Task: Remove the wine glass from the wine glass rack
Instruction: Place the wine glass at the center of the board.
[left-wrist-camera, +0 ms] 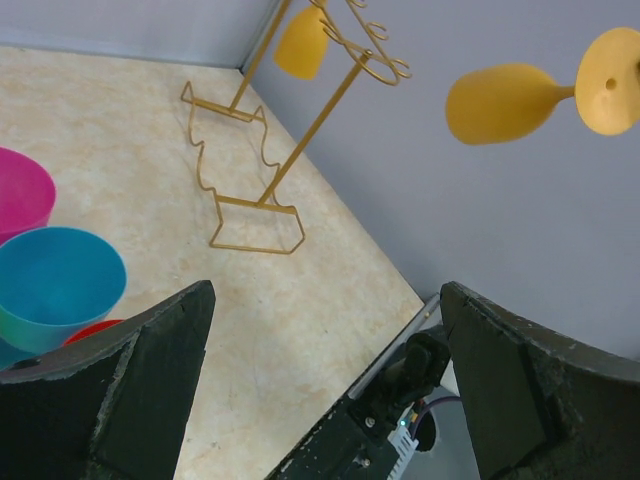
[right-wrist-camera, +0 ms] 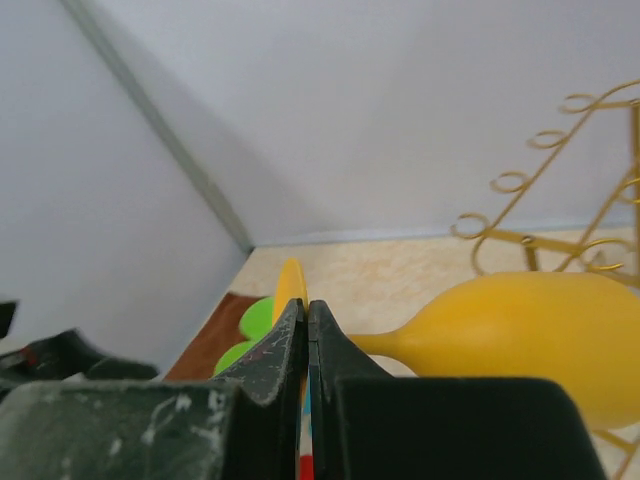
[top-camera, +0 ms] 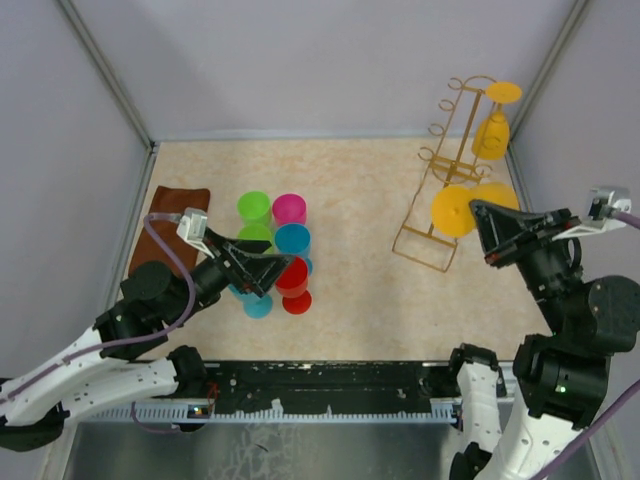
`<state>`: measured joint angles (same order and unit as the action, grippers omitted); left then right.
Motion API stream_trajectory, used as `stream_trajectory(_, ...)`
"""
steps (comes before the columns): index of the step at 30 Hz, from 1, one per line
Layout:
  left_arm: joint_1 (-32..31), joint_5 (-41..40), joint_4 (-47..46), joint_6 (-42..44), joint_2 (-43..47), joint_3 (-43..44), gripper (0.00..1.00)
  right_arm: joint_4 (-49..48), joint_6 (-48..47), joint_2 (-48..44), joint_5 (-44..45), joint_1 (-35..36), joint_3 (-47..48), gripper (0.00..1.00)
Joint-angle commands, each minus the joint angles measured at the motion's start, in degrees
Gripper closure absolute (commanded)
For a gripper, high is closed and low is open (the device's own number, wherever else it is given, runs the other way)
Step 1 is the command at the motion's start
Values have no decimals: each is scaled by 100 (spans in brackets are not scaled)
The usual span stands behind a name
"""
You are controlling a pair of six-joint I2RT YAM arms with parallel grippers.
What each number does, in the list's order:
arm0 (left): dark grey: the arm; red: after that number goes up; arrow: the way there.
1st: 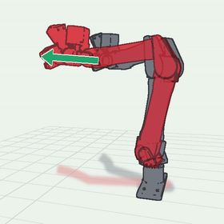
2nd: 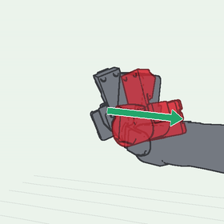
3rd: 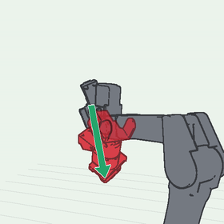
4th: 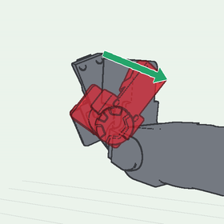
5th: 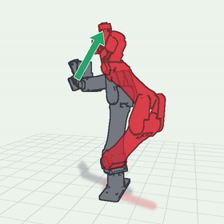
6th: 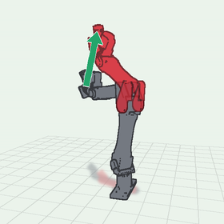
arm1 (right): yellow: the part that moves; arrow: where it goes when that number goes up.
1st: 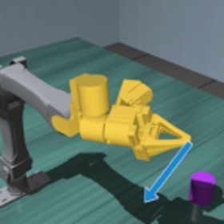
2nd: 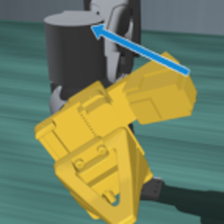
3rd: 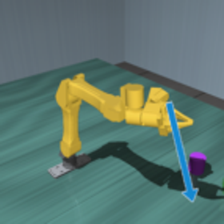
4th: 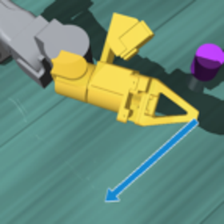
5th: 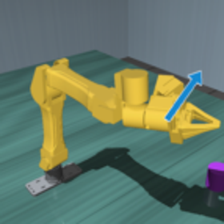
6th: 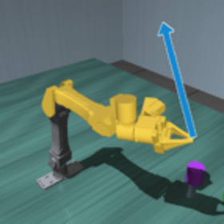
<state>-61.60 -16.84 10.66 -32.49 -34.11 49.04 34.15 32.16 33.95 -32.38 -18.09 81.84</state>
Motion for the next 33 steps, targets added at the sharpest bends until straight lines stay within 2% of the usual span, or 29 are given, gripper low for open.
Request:
stream_trajectory(1, 21, 685, -686, 100, 34, -241, 1, -71, 625, -404, -1647, 103, -312, 100)
stream_trajectory(5, 18, 1263, -1199, 57, -52, -436, 1, -1092, 1482, -550, -2692, 183, -903, 100)
stream_trajectory(15, 18, 2399, -2134, -68, -831, -428, 1, -1370, 1160, -517, -3537, 769, -2008, 100)
stream_trajectory(22, 19, 3239, -2884, -258, -1746, -278, 4, -1053, 571, -382, -3624, 1115, -2607, 100)
stream_trajectory(29, 9, 3746, -3614, -495, -2521, -213, 14, -1488, 622, -449, -3808, 1342, -3279, 100)
stream_trajectory(33, 10, 3904, -3762, -619, -2824, -159, 23, -2145, 1006, -523, -3477, 1960, -3583, 100)
